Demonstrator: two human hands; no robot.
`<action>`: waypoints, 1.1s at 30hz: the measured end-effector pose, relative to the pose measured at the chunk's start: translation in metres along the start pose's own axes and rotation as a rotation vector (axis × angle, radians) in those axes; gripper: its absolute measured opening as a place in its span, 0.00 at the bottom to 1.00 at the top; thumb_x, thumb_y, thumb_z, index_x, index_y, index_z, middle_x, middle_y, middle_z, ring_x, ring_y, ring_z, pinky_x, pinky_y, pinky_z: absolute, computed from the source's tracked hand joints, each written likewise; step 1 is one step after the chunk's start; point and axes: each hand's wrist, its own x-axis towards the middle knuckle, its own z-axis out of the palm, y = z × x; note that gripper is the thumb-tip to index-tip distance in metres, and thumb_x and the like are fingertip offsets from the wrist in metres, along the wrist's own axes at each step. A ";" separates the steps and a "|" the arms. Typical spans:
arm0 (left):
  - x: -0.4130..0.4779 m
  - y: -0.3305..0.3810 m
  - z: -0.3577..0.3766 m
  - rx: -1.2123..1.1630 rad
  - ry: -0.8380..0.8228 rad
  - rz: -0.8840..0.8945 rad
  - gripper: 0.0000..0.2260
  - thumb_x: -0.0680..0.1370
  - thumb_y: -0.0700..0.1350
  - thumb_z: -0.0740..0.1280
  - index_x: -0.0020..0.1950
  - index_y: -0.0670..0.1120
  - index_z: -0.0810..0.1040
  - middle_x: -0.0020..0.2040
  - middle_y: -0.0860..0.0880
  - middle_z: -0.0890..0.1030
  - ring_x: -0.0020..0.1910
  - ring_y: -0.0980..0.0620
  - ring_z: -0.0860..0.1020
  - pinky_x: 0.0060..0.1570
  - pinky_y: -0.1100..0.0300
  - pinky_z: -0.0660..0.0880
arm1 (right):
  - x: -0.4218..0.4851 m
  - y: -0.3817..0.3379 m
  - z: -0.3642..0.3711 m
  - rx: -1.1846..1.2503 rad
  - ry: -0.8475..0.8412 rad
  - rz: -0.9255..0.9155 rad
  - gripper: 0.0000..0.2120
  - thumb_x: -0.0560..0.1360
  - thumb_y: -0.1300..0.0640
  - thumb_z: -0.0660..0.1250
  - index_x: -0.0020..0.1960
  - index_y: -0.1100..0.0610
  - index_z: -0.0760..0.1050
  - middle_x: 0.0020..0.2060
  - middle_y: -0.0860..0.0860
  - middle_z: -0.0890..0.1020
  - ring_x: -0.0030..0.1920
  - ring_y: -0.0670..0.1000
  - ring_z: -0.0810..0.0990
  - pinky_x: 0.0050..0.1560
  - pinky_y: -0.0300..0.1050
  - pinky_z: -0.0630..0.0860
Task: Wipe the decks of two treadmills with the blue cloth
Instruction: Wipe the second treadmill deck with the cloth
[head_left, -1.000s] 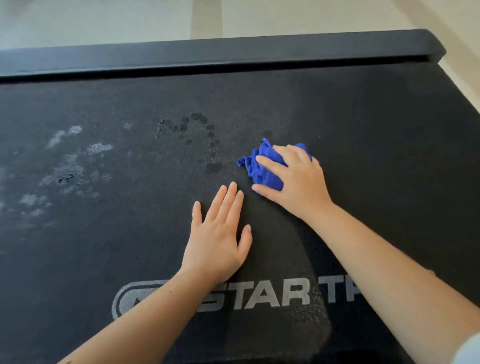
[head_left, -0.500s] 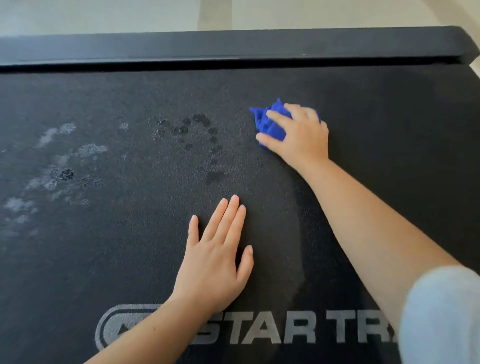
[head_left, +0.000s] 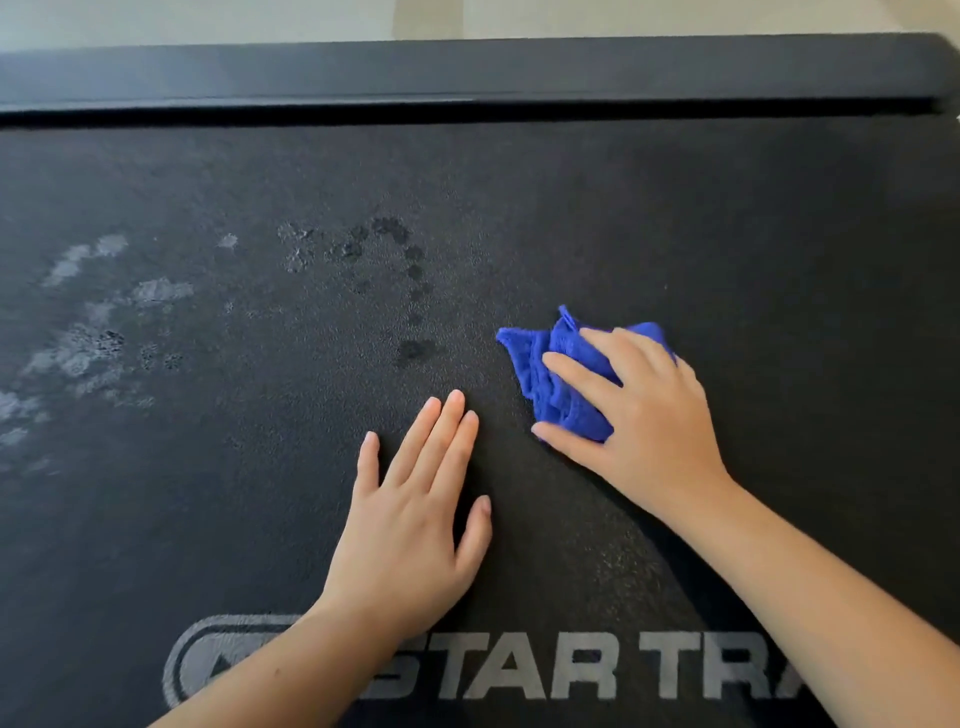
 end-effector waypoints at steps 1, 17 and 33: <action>0.000 0.000 0.000 -0.001 0.002 -0.002 0.27 0.76 0.54 0.53 0.74 0.46 0.60 0.75 0.51 0.57 0.74 0.53 0.53 0.67 0.47 0.49 | 0.005 0.004 0.001 0.013 0.000 -0.014 0.27 0.68 0.34 0.60 0.58 0.49 0.79 0.58 0.54 0.79 0.59 0.60 0.76 0.52 0.62 0.73; -0.001 0.002 -0.007 -0.043 -0.051 -0.023 0.30 0.75 0.59 0.46 0.76 0.51 0.53 0.76 0.56 0.47 0.74 0.59 0.42 0.69 0.48 0.40 | 0.046 0.016 -0.001 -0.071 -0.111 0.230 0.32 0.69 0.32 0.54 0.64 0.49 0.74 0.63 0.54 0.73 0.63 0.59 0.69 0.56 0.60 0.68; -0.014 -0.010 -0.020 -0.042 -0.108 0.040 0.24 0.81 0.53 0.51 0.76 0.52 0.50 0.77 0.54 0.46 0.74 0.55 0.42 0.71 0.52 0.40 | -0.132 -0.065 -0.046 -0.149 -0.007 0.268 0.26 0.70 0.37 0.59 0.59 0.52 0.79 0.59 0.56 0.77 0.61 0.61 0.73 0.52 0.61 0.71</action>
